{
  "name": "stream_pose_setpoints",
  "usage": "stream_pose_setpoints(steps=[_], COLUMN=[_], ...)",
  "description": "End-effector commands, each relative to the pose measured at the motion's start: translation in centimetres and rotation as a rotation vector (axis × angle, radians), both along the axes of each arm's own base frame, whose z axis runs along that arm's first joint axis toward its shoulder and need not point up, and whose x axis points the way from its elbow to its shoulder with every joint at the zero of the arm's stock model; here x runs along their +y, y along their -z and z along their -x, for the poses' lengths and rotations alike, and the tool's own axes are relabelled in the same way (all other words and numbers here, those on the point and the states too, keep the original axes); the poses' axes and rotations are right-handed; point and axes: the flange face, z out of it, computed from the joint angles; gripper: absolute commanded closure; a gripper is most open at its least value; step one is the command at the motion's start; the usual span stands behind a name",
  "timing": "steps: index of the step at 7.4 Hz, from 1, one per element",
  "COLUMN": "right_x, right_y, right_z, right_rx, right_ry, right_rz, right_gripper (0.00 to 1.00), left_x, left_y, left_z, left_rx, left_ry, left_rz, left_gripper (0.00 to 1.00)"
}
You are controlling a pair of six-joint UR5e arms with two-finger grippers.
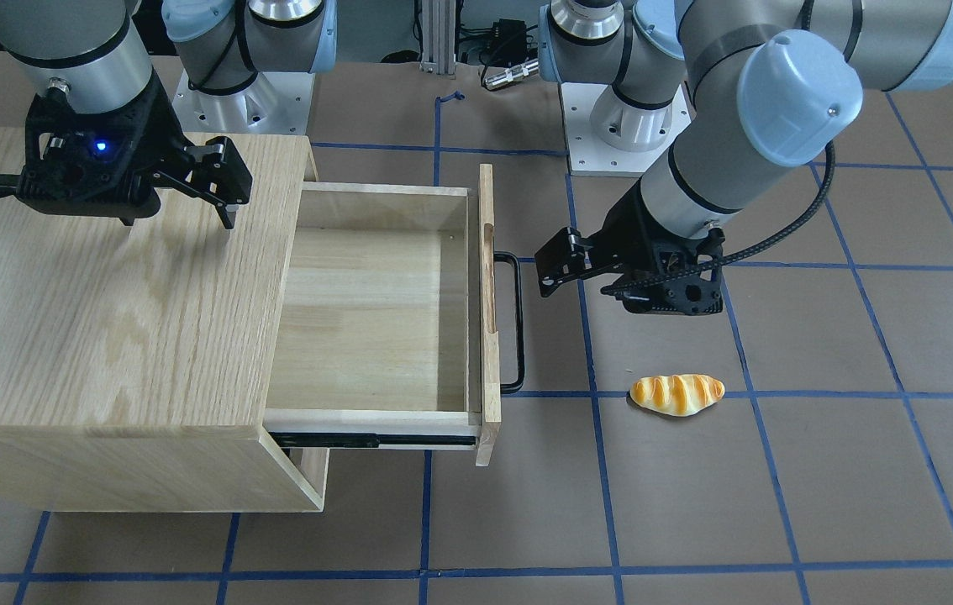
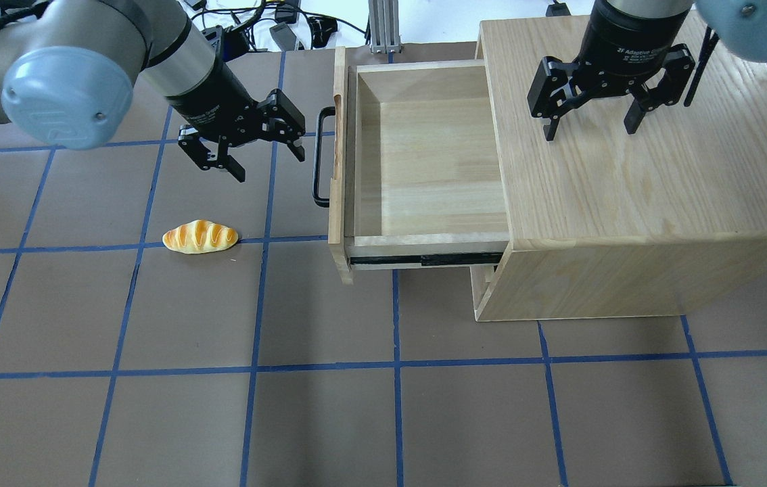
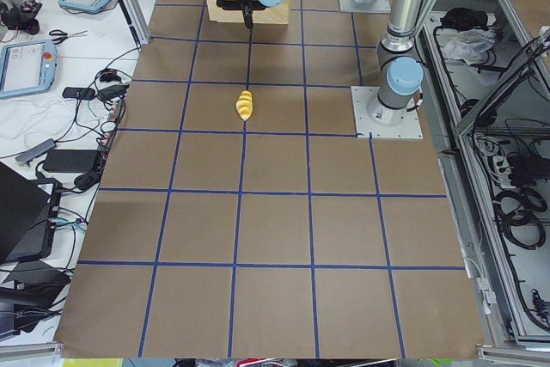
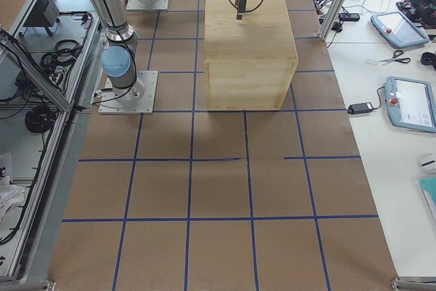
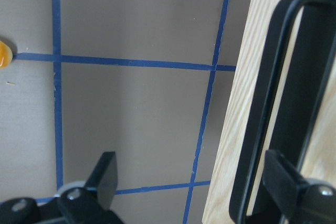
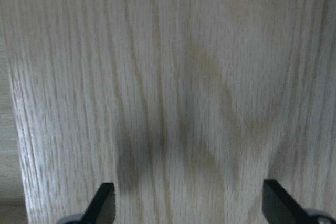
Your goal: Open upper drawer
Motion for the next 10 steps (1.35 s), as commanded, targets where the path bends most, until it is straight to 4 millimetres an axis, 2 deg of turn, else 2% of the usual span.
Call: stream_pose_setpoints(steps=[1, 2, 4, 6, 8, 10], right_x=[0.0, 0.0, 0.0, 0.0, 0.0, 0.0], right_y=[0.0, 0.0, 0.0, 0.0, 0.0, 0.0], right_z=[0.0, 0.0, 0.0, 0.1, 0.0, 0.0], right_rx=[0.000, 0.000, 0.000, 0.000, 0.000, 0.000], right_ry=[0.000, -0.001, 0.000, 0.000, 0.000, 0.000], right_rz=[0.000, 0.000, 0.000, 0.000, 0.000, 0.000], right_gripper=[0.00, 0.00, 0.00, 0.00, 0.00, 0.00], left_x=[1.6, 2.6, 5.6, 5.8, 5.5, 5.2], left_y=[-4.1, -7.1, -10.7, -11.0, -12.2, -12.2], left_z=[-4.2, -5.6, -4.7, -3.6, -3.4, -4.1], left_rx=[-0.080, -0.197, -0.249, -0.295, -0.288, -0.285], left_ry=[-0.009, 0.013, 0.038, 0.073, 0.104, 0.100], left_rz=[-0.001, 0.040, 0.082, 0.099, 0.152, 0.160], left_gripper=[0.00, 0.00, 0.00, 0.00, 0.00, 0.00])
